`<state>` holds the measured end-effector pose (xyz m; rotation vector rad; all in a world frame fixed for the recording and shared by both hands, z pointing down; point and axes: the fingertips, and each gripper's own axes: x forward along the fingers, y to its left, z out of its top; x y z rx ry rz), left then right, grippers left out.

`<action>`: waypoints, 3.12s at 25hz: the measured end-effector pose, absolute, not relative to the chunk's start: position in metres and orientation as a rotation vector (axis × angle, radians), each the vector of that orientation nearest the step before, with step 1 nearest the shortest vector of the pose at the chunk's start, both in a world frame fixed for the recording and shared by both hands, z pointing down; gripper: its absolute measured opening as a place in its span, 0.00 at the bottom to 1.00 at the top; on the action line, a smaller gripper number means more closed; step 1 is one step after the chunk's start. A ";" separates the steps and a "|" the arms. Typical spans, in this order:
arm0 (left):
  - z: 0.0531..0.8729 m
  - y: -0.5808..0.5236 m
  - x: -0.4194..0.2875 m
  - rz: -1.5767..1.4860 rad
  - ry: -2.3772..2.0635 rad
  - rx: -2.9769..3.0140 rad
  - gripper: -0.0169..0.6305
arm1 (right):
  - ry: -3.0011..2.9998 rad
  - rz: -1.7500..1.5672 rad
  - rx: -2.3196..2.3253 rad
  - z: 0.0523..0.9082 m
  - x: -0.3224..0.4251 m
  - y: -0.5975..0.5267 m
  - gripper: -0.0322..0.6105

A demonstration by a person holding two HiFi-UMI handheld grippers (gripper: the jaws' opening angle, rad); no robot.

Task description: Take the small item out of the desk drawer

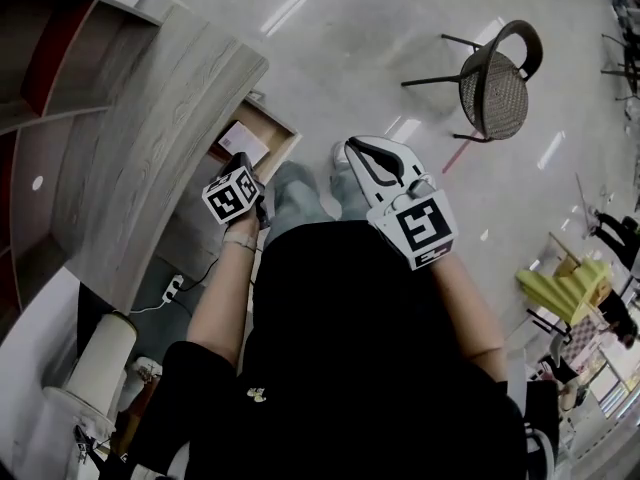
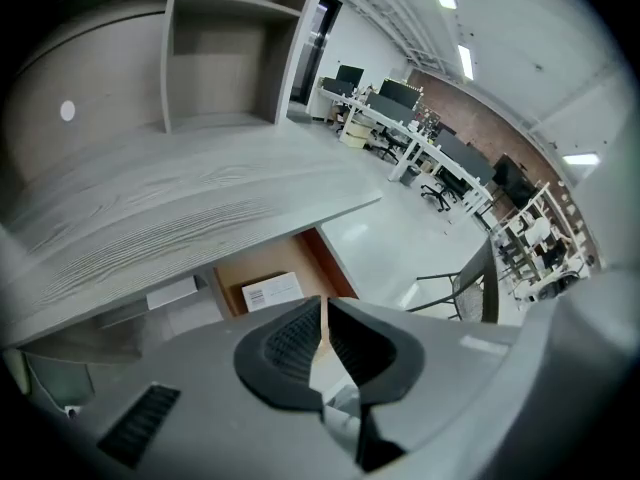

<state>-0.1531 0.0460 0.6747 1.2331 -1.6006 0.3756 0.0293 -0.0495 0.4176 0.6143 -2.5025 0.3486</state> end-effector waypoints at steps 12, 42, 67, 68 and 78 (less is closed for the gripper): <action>0.750 0.031 -0.172 0.491 -1.538 1.165 0.45 | -2.366 0.338 0.707 0.431 0.024 -0.042 0.05; 0.830 0.022 -0.192 0.657 -1.611 0.928 0.77 | -2.248 0.248 0.789 0.432 0.041 -0.022 0.05; 0.835 0.015 -0.163 0.740 -1.549 1.027 0.77 | -2.242 0.272 0.795 0.436 0.060 -0.030 0.05; 0.838 0.017 -0.162 0.740 -1.540 1.017 0.77 | -2.237 0.270 0.792 0.436 0.060 -0.030 0.05; 0.855 0.018 -0.168 0.810 -1.509 0.992 0.77 | -2.212 0.284 0.814 0.438 0.068 -0.032 0.05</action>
